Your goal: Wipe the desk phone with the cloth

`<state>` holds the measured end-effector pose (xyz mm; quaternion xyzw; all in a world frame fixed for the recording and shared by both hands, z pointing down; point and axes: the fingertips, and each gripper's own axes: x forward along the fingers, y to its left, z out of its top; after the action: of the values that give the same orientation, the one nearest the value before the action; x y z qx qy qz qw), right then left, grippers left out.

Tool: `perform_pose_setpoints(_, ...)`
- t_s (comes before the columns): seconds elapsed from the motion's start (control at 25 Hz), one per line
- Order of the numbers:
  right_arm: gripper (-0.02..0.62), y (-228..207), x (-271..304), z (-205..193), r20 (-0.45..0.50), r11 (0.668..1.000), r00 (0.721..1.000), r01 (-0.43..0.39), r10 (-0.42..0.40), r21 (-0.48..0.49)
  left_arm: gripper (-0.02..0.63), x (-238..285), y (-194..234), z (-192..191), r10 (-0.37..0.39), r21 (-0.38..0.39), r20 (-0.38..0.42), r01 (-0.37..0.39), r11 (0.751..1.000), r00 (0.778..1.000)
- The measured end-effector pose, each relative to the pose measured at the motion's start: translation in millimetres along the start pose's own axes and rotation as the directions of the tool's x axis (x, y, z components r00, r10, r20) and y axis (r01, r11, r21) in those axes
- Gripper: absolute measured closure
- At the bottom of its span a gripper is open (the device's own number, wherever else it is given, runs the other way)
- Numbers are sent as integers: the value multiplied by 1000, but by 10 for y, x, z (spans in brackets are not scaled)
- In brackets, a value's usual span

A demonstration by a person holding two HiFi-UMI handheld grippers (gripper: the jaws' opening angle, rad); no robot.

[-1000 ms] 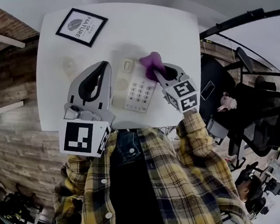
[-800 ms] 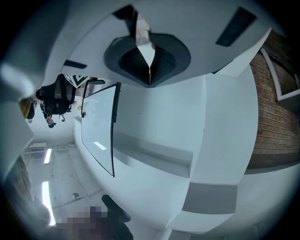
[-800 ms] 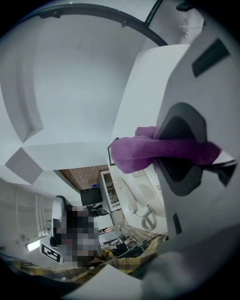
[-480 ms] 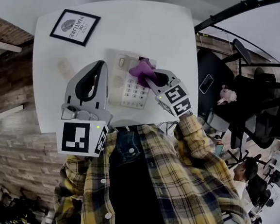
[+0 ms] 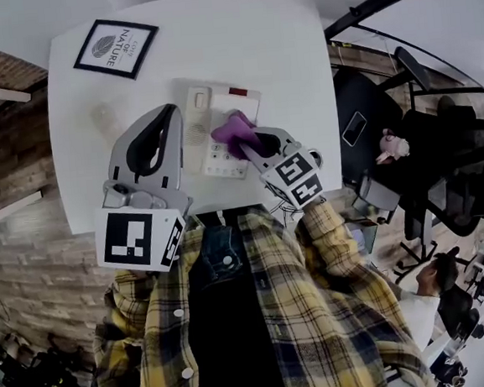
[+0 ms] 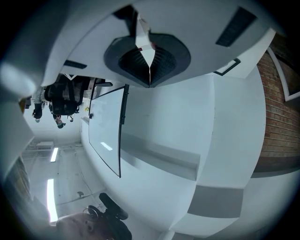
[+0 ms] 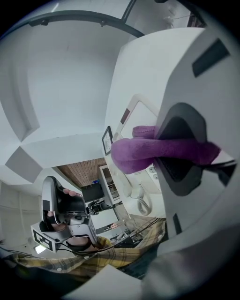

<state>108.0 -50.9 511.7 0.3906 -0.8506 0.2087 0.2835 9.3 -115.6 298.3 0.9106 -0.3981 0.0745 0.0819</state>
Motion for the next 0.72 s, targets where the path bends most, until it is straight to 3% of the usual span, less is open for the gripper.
perform_pose_setpoints(0.72, 531, 553, -70, -386, -26, 996, 999, -36, 38, 82, 589, 81, -198, -113, -124, 6, -41, 125, 992, 991)
